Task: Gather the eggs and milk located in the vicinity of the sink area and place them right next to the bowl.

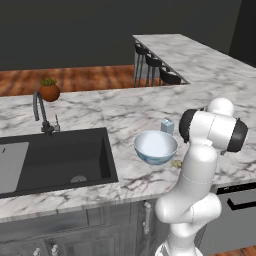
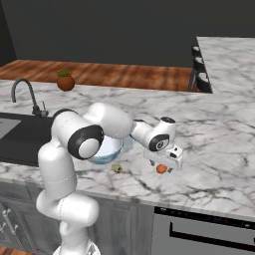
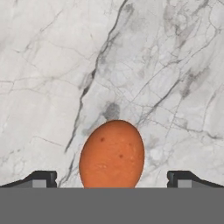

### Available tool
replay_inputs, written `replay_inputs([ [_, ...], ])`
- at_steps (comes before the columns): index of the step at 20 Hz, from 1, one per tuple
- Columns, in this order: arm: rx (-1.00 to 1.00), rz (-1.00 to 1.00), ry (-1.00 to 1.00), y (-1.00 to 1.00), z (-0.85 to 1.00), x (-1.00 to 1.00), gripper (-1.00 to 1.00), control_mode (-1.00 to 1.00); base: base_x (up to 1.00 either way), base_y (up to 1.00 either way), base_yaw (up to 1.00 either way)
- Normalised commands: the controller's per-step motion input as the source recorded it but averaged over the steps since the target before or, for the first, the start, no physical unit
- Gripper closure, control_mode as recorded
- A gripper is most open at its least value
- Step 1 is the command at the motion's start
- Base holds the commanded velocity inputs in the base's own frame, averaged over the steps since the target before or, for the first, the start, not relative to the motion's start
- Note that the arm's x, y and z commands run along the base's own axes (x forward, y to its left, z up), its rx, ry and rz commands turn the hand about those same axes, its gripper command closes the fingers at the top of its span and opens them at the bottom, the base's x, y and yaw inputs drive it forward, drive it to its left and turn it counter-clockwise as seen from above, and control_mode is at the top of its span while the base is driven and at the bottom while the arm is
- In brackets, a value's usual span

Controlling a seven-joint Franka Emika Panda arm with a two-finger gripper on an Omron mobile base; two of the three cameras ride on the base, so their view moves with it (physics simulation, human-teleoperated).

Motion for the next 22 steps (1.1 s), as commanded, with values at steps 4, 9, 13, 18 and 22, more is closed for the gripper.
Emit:
replay_inputs([
  [4,0.00,0.00,0.00,-0.10,-0.01,0.14,-1.00,-1.00,0.00,0.00,0.00],
  [9,0.00,-0.02,0.00,-0.01,-0.03,-0.01,-1.00,-1.00,0.00,0.00,0.00],
  [13,0.00,-0.08,0.01,0.00,-0.04,-0.14,-1.00,-1.00,0.00,0.00,0.00],
  [18,0.00,-0.12,0.05,0.08,-0.02,-0.15,-1.00,-1.00,0.00,0.00,0.00],
  [22,-0.01,-0.10,0.01,0.25,-0.05,0.01,-1.00,-1.00,0.00,0.00,0.00],
])
